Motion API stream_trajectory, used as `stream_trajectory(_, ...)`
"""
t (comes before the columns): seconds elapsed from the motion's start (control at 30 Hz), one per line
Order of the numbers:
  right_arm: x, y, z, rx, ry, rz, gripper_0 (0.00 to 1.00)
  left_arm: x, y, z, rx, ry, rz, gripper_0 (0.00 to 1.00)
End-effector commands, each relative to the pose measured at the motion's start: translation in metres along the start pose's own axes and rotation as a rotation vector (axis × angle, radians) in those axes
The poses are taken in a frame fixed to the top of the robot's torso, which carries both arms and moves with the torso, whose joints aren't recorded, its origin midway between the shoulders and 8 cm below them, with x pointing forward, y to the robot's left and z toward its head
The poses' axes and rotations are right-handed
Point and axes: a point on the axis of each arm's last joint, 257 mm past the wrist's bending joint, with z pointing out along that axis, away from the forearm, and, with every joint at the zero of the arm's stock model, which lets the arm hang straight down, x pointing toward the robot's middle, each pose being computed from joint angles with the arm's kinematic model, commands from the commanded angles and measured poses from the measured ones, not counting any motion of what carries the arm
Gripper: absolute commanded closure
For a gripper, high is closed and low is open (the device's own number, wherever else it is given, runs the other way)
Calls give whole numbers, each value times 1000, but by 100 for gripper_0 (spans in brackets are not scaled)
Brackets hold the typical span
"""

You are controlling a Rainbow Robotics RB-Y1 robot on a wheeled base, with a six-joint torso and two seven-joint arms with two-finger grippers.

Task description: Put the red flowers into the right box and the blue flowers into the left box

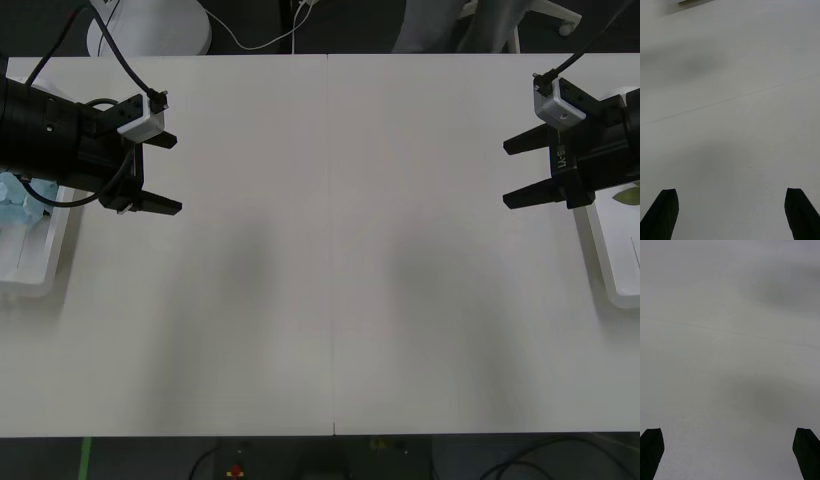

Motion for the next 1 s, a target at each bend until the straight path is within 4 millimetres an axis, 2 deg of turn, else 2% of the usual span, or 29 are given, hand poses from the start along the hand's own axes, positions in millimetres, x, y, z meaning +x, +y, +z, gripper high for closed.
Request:
stream_trajectory(0.03,3,0,-11,14,22,-2,19,-22,12,-3,-23,-18,28,0)
stream_trajectory(0.97,7,3,-8,4,33,0,19,-22,12,-3,-23,-18,28,0)
stream_trajectory(1.0,7,3,-8,4,33,0,19,-13,11,1,-25,-21,-3,0)
